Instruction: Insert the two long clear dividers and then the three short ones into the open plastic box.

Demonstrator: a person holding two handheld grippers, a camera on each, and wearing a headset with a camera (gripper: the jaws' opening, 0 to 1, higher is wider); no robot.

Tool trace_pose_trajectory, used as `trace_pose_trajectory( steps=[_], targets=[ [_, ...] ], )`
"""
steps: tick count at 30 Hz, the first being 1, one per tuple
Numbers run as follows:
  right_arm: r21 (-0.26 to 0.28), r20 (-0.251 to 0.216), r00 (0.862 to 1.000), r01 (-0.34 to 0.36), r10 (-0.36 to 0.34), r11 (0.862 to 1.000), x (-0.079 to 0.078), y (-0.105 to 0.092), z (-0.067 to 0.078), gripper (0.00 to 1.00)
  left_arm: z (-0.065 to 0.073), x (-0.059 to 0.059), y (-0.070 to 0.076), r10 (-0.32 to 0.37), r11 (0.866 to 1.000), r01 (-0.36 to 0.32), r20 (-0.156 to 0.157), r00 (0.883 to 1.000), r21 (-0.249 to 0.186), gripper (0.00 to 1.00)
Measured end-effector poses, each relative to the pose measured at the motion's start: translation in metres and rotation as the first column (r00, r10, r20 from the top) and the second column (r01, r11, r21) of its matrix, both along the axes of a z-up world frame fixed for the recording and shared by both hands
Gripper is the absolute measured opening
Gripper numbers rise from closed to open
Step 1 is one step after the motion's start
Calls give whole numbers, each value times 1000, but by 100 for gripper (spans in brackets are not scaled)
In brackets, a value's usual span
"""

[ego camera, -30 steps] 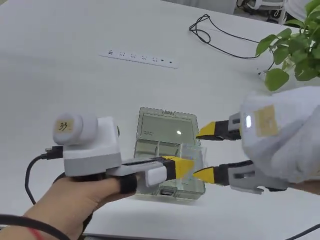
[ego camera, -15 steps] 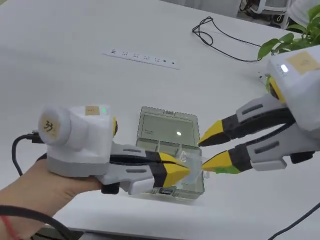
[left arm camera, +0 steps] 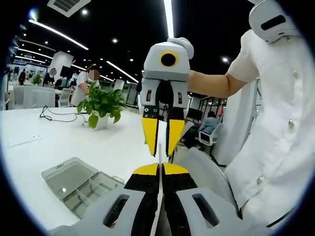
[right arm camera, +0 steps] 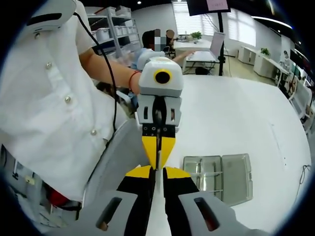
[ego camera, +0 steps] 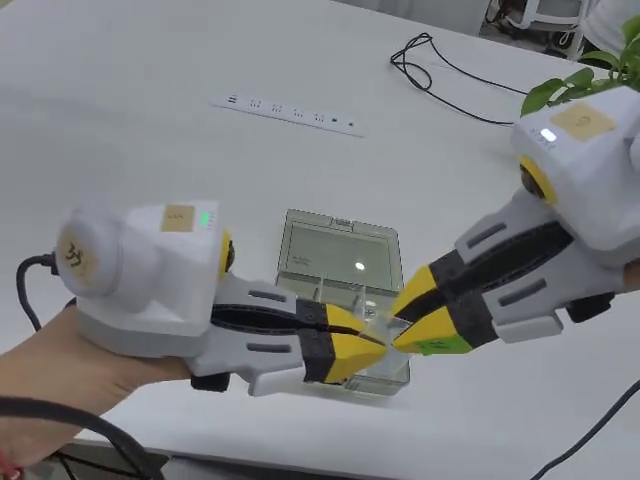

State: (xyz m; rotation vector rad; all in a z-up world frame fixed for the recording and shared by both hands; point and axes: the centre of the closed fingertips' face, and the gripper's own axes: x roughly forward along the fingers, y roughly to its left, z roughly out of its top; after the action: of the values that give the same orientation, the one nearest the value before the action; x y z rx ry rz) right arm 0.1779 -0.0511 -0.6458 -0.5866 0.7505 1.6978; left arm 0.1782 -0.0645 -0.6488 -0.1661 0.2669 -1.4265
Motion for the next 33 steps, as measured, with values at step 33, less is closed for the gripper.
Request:
trace_pose_trajectory(
  steps=[33],
  targets=[
    [-5,8,1000,-8,8,1000,-5,-2,-5,2,-7,0,7,24,999,-24,11,1000,36,7]
  ],
)
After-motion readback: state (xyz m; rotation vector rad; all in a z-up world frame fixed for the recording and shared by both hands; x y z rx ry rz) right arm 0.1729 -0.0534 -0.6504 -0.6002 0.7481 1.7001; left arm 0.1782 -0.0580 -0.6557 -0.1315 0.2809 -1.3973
